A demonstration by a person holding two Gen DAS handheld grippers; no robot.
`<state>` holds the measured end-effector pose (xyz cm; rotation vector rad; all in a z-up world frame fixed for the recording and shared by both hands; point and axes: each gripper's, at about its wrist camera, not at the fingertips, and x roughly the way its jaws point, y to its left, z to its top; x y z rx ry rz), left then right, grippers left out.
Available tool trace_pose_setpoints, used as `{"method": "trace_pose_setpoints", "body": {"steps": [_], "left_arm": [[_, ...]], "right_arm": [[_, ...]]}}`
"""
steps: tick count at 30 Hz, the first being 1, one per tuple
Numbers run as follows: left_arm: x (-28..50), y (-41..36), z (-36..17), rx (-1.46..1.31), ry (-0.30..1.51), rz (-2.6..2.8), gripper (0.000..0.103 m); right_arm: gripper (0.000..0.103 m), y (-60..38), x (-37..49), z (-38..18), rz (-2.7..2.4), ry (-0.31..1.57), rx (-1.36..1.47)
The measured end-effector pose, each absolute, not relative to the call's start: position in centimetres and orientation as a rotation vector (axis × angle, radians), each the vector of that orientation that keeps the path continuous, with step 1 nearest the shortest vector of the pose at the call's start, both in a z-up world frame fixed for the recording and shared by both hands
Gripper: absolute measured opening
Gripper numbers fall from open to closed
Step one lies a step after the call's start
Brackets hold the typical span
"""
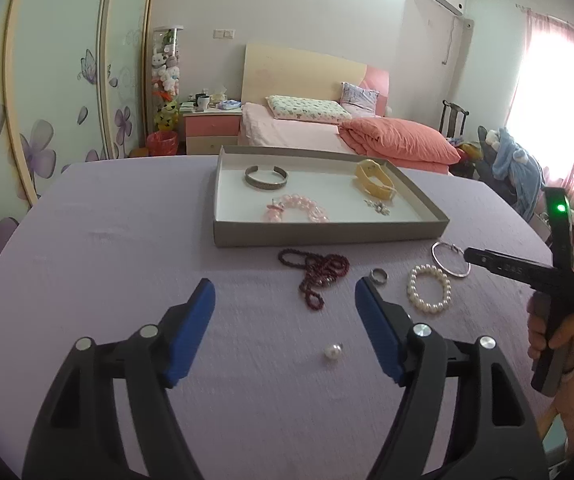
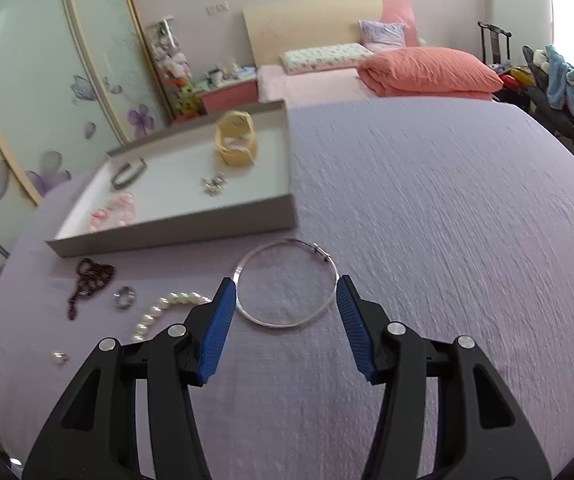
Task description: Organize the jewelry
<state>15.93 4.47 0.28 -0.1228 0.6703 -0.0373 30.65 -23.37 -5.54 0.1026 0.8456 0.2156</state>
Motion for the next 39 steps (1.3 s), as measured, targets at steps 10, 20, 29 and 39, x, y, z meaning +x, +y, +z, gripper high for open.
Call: {"method": "trace_pose_setpoints", "body": {"steps": [10, 20, 29, 39], "left_arm": [[15.9, 4.2, -0.2, -0.118, 0.681, -0.053, 0.075], [16.6, 4.3, -0.8, -0.134, 0.702, -0.057, 0.075], [16.9, 4.2, -1.3, -0.136, 0.719, -0.059, 0.075], [16.9, 3.3, -2.4, -0.119, 0.745, -0.071, 0.075]], "right_arm": [[0.072, -22.0, 31.2, -7.5, 0.165, 0.903, 0.022], [0.077, -20.3, 32.4, -7.8, 0.156, 0.91, -0.05], [0.08, -20.4, 33.0, -7.7, 0.173, 0.91, -0.058], [0.073, -20.7, 32.5, -7.5, 0.209, 0.903, -0.07]]}}
